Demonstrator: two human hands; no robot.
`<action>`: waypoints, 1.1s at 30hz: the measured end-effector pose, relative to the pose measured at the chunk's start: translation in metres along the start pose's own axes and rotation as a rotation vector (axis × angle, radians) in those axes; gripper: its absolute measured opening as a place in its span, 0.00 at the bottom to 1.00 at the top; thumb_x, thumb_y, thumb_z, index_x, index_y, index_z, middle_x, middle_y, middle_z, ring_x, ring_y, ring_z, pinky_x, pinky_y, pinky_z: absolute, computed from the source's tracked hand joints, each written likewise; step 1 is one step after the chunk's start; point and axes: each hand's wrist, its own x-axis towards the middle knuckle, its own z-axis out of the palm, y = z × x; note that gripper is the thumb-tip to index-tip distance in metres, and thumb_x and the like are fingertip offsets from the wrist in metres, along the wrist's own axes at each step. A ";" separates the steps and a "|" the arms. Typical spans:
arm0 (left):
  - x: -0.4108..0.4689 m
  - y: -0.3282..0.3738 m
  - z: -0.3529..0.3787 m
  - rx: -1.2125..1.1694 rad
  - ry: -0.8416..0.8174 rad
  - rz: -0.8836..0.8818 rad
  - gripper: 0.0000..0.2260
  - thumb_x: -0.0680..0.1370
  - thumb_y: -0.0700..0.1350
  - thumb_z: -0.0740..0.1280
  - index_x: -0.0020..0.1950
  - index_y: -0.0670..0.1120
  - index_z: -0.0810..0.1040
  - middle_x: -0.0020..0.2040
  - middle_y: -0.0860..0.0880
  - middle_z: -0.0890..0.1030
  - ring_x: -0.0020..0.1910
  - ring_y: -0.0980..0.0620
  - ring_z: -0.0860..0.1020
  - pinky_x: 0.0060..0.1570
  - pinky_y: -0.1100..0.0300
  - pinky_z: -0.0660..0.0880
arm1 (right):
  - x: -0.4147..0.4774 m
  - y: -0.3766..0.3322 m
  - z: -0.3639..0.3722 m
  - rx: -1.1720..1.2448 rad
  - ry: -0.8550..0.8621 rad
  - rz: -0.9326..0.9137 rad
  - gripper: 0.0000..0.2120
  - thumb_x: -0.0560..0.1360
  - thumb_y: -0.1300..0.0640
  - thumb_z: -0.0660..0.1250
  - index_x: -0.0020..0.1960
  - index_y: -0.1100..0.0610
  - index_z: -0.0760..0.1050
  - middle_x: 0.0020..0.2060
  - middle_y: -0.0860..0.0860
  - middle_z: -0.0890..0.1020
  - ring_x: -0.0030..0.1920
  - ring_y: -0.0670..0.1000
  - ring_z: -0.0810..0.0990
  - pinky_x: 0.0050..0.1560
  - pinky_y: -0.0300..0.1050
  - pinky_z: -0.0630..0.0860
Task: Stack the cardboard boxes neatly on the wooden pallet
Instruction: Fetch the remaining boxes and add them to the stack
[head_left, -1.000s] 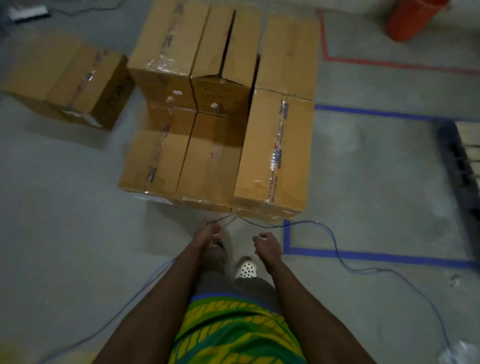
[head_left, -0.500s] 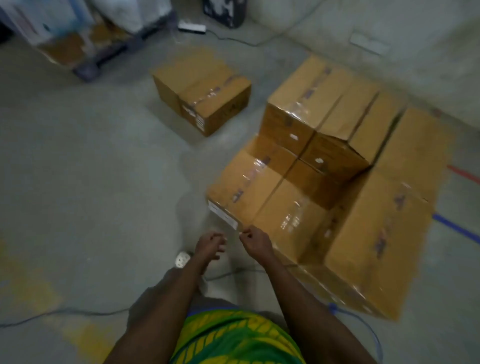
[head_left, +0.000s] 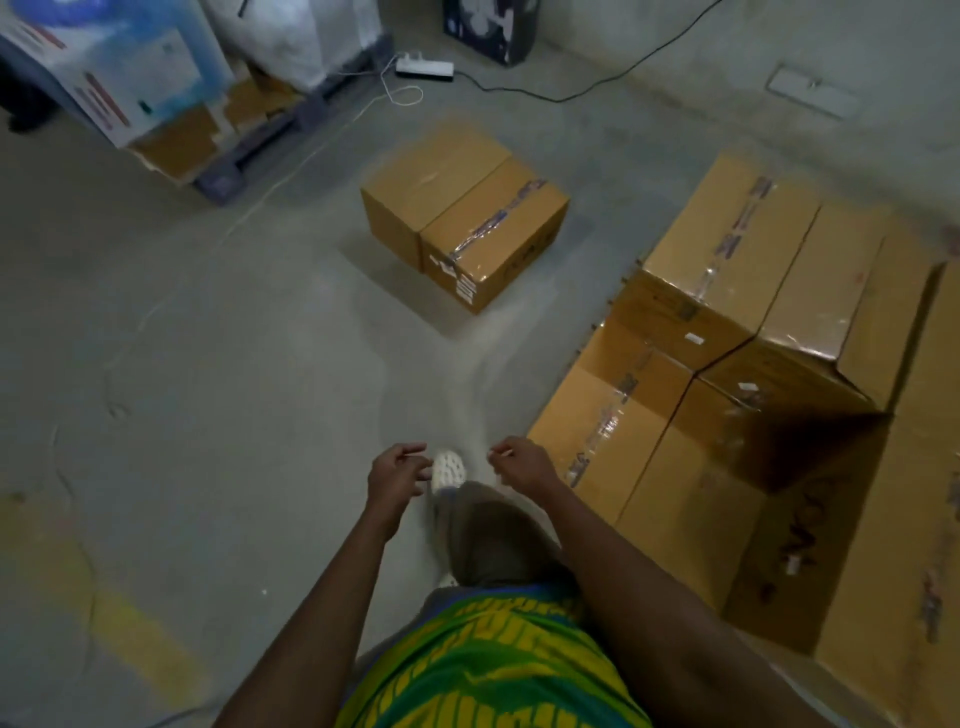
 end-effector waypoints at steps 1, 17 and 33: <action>0.019 0.016 -0.006 0.009 -0.008 -0.006 0.10 0.76 0.37 0.70 0.56 0.46 0.83 0.47 0.43 0.86 0.45 0.45 0.84 0.35 0.60 0.77 | 0.022 -0.016 0.000 0.010 0.009 0.019 0.11 0.79 0.52 0.68 0.56 0.57 0.82 0.54 0.56 0.85 0.56 0.57 0.83 0.59 0.52 0.78; 0.348 0.353 -0.103 0.191 -0.092 0.076 0.08 0.79 0.38 0.67 0.56 0.44 0.82 0.49 0.41 0.85 0.42 0.46 0.81 0.39 0.56 0.75 | 0.296 -0.295 -0.087 0.280 0.005 0.028 0.11 0.80 0.50 0.68 0.58 0.54 0.80 0.52 0.53 0.85 0.45 0.51 0.84 0.45 0.42 0.81; 0.793 0.374 0.105 0.609 -0.374 -0.236 0.07 0.81 0.41 0.65 0.50 0.46 0.83 0.46 0.46 0.84 0.42 0.48 0.80 0.41 0.57 0.75 | 0.699 -0.183 -0.111 0.760 0.457 0.670 0.19 0.79 0.49 0.70 0.67 0.53 0.75 0.61 0.54 0.81 0.60 0.56 0.79 0.65 0.55 0.76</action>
